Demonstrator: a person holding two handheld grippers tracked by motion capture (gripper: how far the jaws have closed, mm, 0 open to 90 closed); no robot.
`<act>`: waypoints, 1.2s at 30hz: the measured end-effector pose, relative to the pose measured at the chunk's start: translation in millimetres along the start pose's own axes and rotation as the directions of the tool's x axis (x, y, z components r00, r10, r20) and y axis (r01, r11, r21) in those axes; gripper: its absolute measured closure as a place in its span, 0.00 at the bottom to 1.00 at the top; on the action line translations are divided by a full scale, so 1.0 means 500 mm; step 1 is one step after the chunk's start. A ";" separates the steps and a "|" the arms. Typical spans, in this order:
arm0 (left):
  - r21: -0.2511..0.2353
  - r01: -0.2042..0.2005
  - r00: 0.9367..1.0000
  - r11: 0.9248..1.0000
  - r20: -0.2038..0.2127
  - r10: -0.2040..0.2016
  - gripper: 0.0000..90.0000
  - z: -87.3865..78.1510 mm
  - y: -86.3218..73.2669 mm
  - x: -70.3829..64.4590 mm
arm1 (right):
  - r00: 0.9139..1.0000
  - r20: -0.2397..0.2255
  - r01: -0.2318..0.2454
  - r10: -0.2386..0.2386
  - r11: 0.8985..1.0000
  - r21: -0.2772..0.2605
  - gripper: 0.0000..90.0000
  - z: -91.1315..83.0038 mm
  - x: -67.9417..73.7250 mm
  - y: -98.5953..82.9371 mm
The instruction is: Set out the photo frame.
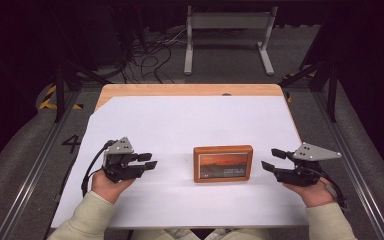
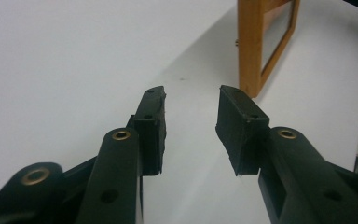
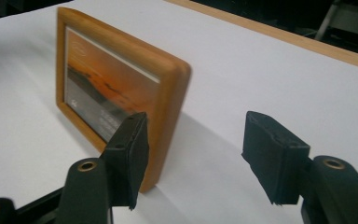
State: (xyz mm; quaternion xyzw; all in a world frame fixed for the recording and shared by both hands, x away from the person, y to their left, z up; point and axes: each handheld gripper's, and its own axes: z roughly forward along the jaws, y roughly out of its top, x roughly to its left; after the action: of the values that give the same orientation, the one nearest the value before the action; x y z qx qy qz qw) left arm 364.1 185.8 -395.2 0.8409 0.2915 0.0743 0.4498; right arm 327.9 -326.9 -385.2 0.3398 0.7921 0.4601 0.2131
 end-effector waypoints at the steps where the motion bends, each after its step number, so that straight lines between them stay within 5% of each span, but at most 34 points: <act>1: -0.004 0.007 1.000 1.000 -0.008 -0.007 0.67 -0.006 -0.004 0.006 | 1.000 0.006 -0.011 0.010 1.000 0.006 0.44 -0.001 -0.008 -0.002; 9: -0.024 0.039 0.997 0.999 -0.061 -0.041 0.57 -0.028 -0.028 0.036 | 0.997 0.057 -0.049 0.048 0.999 0.008 0.39 -0.012 -0.056 -0.013; 13: -0.009 0.012 0.994 1.000 -0.111 -0.013 0.46 -0.019 -0.047 0.051 | 0.994 0.082 -0.070 0.070 0.998 0.002 0.30 -0.011 -0.079 -0.021; 16: -0.007 0.054 0.992 0.999 -0.110 -0.055 0.40 -0.009 -0.061 0.073 | 0.992 0.099 -0.081 0.079 0.997 0.013 0.21 0.002 -0.102 -0.038; 24: -0.017 0.114 0.985 0.993 -0.130 -0.115 0.37 0.019 -0.086 0.118 | 0.990 0.106 -0.096 0.090 0.994 0.053 0.12 0.047 -0.119 -0.084; 29: -0.010 0.106 0.982 0.994 -0.154 -0.106 0.36 0.032 -0.087 0.113 | 0.985 0.124 -0.132 0.117 0.985 0.114 0.11 0.076 -0.121 -0.110; 36: -0.013 0.122 0.981 0.992 -0.152 -0.122 0.35 0.032 -0.088 0.114 | 0.983 0.129 -0.145 0.129 0.982 0.119 0.08 0.084 -0.115 -0.109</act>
State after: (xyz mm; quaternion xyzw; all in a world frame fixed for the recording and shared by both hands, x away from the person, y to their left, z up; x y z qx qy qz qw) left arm 398.5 225.0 -447.3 0.8126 0.3758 0.1111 0.4314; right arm 375.3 -363.3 -451.7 0.4338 0.7802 0.4006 0.2063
